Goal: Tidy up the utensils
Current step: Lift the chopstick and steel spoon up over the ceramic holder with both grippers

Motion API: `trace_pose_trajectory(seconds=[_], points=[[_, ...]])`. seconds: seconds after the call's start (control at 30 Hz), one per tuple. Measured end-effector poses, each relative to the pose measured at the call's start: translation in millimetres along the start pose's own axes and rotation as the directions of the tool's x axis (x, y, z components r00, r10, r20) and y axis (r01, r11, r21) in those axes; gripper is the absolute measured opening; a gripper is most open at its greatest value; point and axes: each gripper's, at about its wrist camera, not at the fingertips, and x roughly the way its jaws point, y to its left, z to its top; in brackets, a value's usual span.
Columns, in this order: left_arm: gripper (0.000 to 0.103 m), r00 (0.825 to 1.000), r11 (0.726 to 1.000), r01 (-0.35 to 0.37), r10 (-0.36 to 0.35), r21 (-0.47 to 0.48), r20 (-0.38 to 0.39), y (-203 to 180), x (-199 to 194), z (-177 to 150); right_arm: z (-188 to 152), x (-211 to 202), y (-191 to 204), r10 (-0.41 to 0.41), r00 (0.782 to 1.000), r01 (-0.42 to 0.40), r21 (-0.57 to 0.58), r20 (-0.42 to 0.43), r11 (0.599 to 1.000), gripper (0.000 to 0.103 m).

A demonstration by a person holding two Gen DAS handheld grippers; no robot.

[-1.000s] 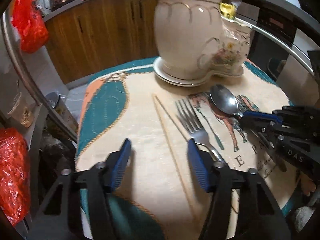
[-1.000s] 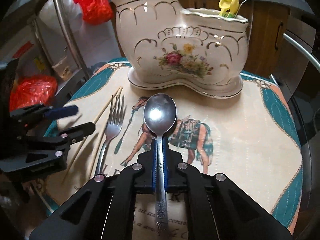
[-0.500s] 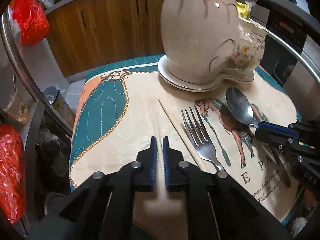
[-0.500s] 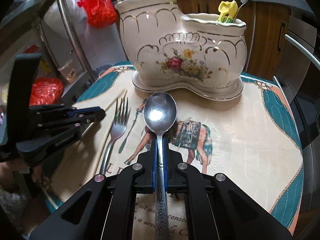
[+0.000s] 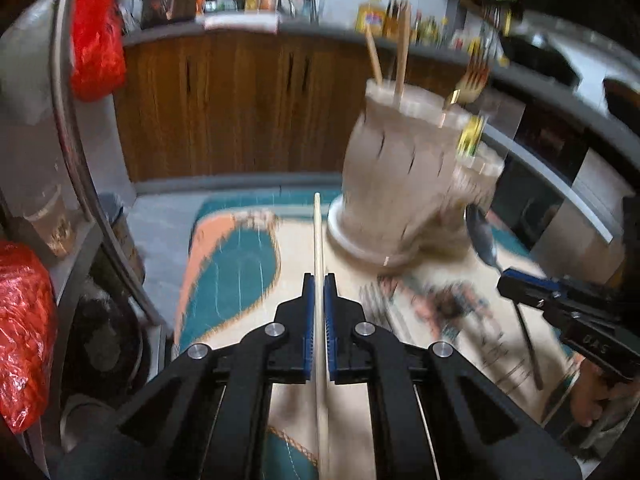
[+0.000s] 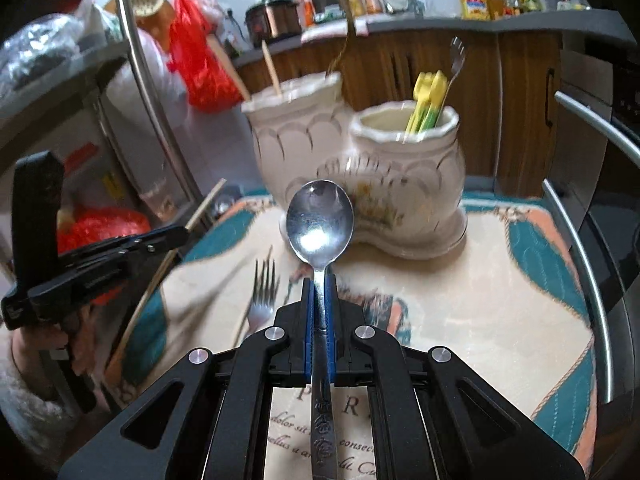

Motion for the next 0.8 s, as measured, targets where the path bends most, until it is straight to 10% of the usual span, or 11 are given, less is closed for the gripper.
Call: trace_pose_trajectory(seconds=[0.27,0.6,0.8], points=[[0.005,0.950,0.997,0.075,-0.080,0.028,0.302,-9,-56,37,28,-41,-6,-0.001,0.974,0.000,0.002,0.228,1.000,0.006],[0.005,0.873,0.957,0.259,-0.289,0.128,0.393,-73,-35,108,105,-42,-49,0.007,0.916,-0.039,0.070,0.401,0.997,0.006],[0.005,0.837,0.961,0.225,-0.275,0.159,0.474,-95,-8,141,128,-20,-63,-0.005,0.894,-0.032,0.076,0.448,0.997,0.006]])
